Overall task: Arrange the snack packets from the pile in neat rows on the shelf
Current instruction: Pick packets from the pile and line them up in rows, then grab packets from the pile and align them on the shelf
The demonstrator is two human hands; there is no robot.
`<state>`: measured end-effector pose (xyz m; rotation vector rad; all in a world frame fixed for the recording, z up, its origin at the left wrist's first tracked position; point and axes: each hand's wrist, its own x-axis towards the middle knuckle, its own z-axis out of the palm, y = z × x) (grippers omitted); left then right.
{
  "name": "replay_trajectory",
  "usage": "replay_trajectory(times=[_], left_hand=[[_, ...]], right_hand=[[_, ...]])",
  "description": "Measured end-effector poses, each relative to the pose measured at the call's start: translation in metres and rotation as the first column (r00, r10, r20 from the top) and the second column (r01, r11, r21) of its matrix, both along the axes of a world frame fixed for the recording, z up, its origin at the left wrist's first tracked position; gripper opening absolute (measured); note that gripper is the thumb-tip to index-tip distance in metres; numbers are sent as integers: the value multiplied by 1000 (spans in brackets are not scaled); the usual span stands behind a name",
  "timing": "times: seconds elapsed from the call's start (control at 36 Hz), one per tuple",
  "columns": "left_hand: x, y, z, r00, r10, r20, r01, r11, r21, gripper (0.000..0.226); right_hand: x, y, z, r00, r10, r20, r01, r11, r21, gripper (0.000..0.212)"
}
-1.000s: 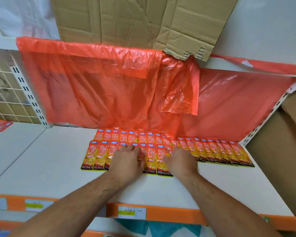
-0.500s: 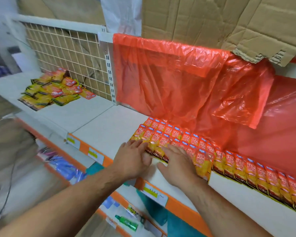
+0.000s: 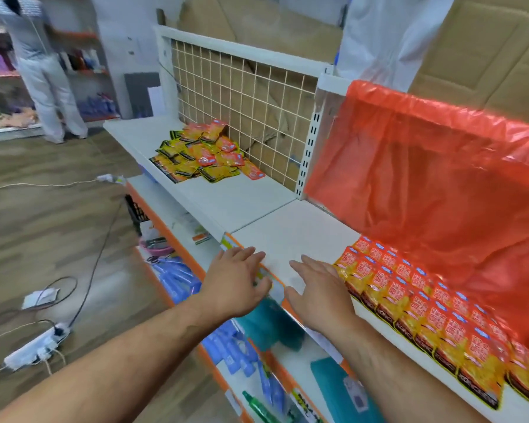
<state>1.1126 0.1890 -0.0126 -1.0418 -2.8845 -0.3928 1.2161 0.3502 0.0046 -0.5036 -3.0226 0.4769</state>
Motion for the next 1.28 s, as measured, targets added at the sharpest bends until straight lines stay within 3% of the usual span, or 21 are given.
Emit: replay_trajectory(times=[0.31, 0.53, 0.78, 0.94, 1.28], left_hand=[[-139, -109, -6, 999, -19, -31, 19, 1000, -8, 81], [-210, -143, -9, 999, 6, -38, -4, 999, 48, 73], [-292, -131, -19, 1000, 23, 7, -23, 999, 35, 69], [-358, -108, -15, 1000, 21, -5, -21, 1000, 0, 82], [-470, -44, -8, 991, -124, -56, 127, 991, 52, 48]], right_hand=[[-143, -109, 9, 1000, 26, -17, -26, 999, 22, 56], [-223, -135, 14, 999, 51, -5, -50, 999, 13, 58], [-318, -118, -3, 998, 70, 4, -70, 997, 17, 56], [-392, -94, -9, 997, 72, -9, -73, 997, -17, 56], [-486, -47, -16, 993, -99, -71, 93, 992, -86, 46]])
